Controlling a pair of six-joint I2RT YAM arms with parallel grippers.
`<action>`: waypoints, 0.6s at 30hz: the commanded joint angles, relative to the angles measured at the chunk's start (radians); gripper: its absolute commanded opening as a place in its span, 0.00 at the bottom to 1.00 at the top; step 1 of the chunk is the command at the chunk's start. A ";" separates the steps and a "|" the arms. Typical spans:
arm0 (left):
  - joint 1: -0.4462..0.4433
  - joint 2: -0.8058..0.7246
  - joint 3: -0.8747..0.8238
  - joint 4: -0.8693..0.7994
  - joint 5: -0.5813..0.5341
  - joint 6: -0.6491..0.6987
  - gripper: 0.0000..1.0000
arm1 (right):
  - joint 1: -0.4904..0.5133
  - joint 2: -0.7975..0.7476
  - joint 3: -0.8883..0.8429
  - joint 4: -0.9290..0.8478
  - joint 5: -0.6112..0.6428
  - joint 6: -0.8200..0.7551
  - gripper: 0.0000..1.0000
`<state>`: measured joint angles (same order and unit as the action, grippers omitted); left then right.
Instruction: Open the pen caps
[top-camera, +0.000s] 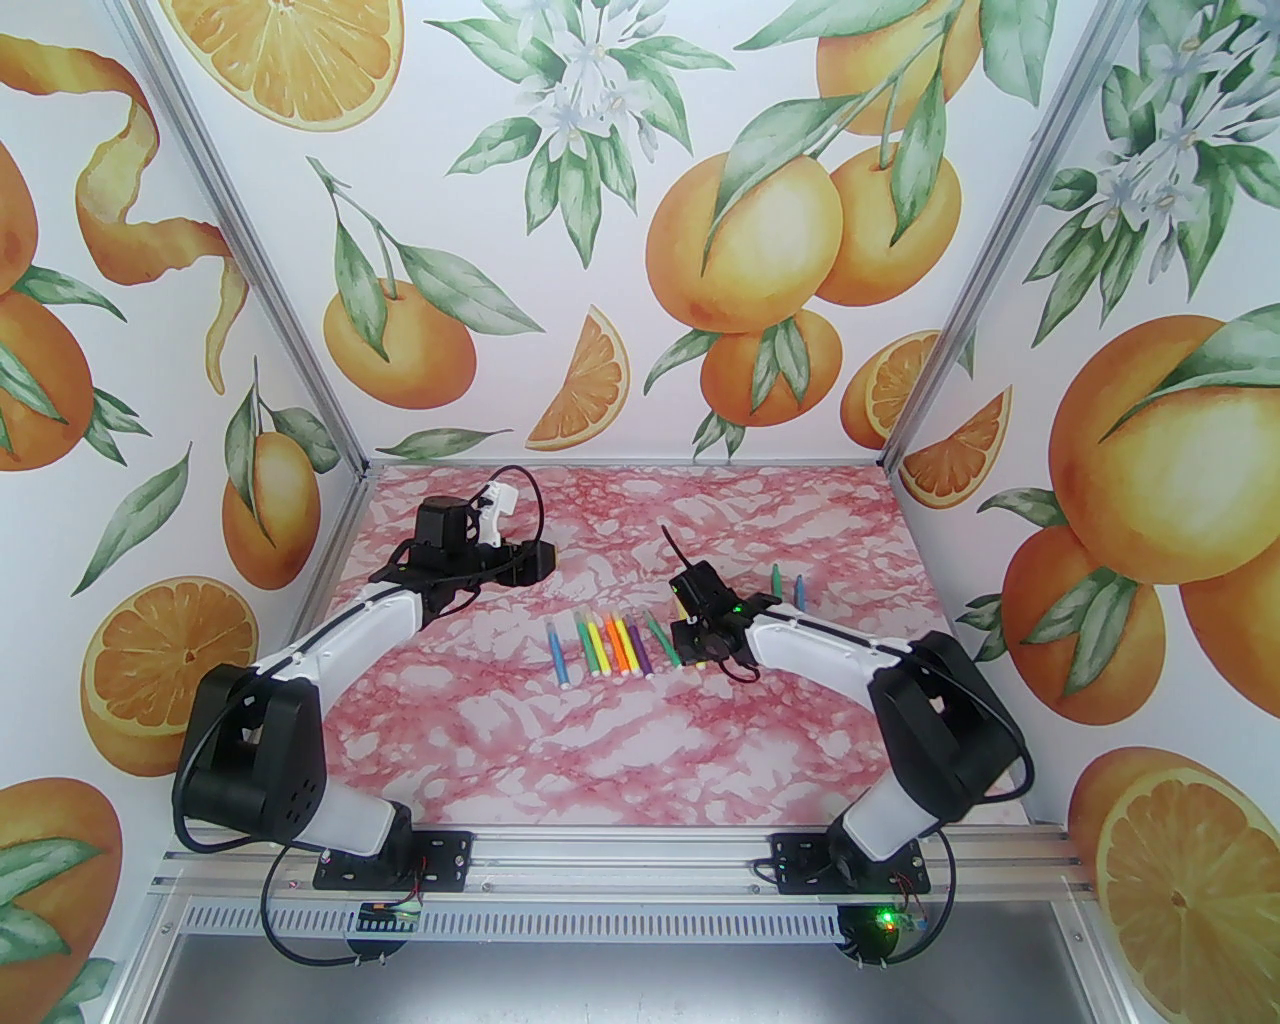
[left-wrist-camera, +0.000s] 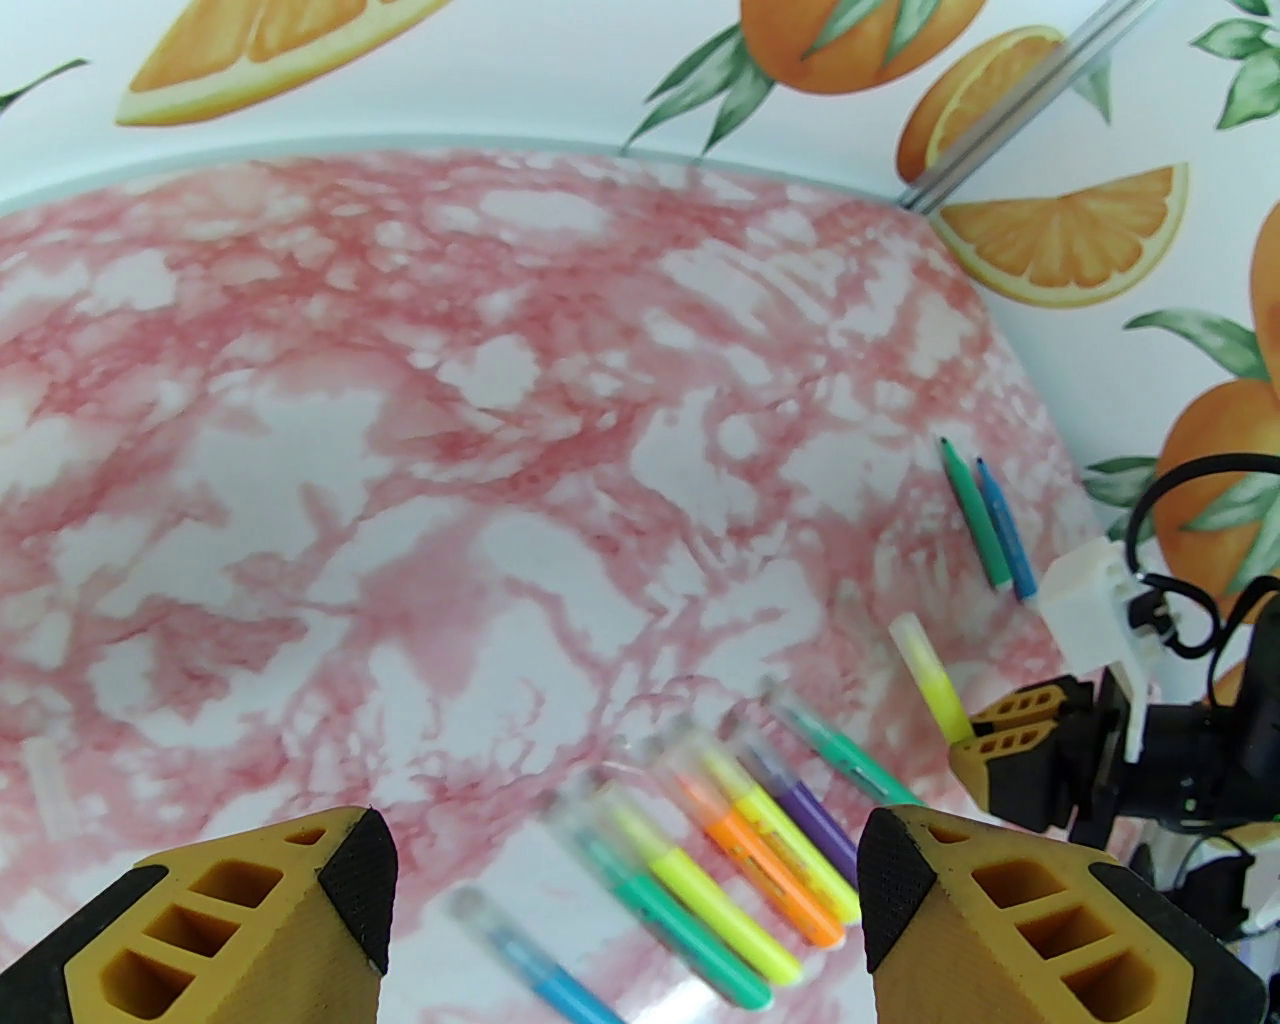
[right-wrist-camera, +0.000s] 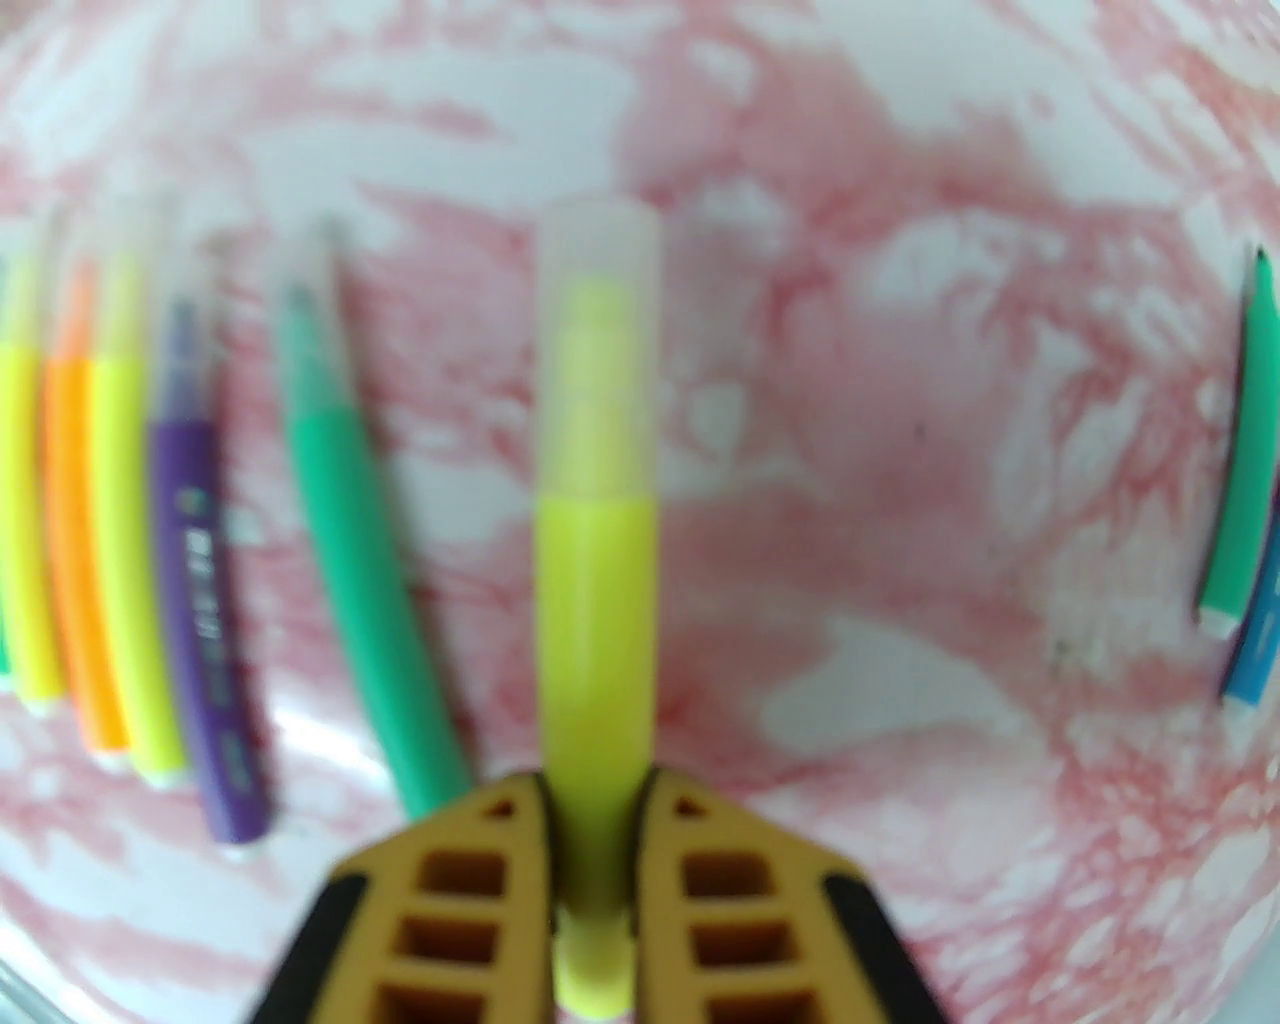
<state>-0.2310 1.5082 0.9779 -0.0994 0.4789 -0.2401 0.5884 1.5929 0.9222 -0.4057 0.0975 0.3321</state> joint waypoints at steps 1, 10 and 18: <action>-0.010 0.009 0.046 0.036 0.019 -0.030 0.79 | -0.008 -0.071 -0.037 0.117 -0.108 -0.013 0.01; -0.026 0.017 0.075 0.036 0.141 -0.085 0.77 | -0.007 -0.127 -0.069 0.292 -0.303 -0.032 0.00; -0.049 0.079 0.107 0.045 0.300 -0.125 0.72 | -0.006 -0.151 -0.098 0.442 -0.401 -0.041 0.00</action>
<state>-0.2668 1.5711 1.0512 -0.0807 0.6857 -0.3431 0.5838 1.4731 0.8314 -0.0647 -0.2413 0.3058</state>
